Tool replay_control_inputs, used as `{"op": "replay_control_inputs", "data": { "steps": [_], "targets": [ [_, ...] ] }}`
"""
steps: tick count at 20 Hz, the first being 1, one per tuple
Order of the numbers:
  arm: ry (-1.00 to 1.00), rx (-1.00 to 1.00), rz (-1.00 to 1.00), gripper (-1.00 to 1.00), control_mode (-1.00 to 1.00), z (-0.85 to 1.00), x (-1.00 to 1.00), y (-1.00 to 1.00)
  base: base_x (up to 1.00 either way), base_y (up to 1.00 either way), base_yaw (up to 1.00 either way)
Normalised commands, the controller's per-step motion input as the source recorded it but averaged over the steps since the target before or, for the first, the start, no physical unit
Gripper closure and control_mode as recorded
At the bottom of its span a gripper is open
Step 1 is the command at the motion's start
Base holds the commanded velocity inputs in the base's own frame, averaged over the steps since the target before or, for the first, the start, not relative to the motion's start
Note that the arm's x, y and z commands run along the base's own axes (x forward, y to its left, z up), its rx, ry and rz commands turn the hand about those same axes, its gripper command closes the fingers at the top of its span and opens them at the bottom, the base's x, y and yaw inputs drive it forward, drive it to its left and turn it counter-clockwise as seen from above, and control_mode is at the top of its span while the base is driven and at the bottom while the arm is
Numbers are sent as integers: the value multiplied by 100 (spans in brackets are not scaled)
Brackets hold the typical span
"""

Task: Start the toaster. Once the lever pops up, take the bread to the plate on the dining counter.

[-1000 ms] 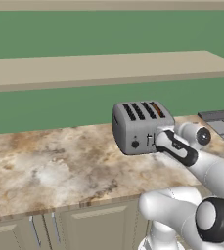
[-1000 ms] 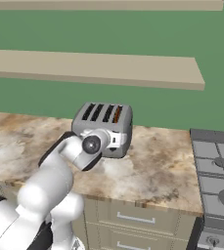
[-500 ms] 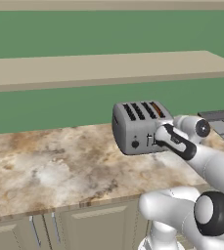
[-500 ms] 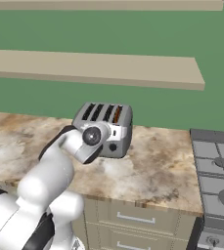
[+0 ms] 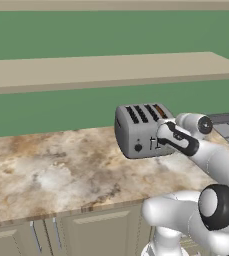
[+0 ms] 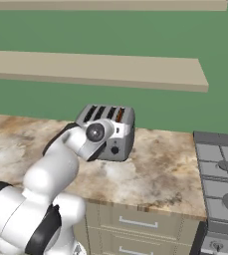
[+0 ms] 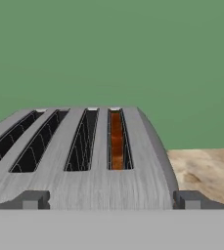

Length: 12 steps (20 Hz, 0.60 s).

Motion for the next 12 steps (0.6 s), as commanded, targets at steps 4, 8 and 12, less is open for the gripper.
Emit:
{"op": "replay_control_inputs", "data": {
  "steps": [4, 8, 12],
  "targets": [
    [0, 0, 0, -100, -100, 0, 33, 0, 0, 0, 0],
    [0, 0, 0, -100, -100, 0, 25, 0, 0, 0, 0],
    [0, 0, 0, -100, -100, 0, 22, -2, 0, 0, 0]
  ]
}}
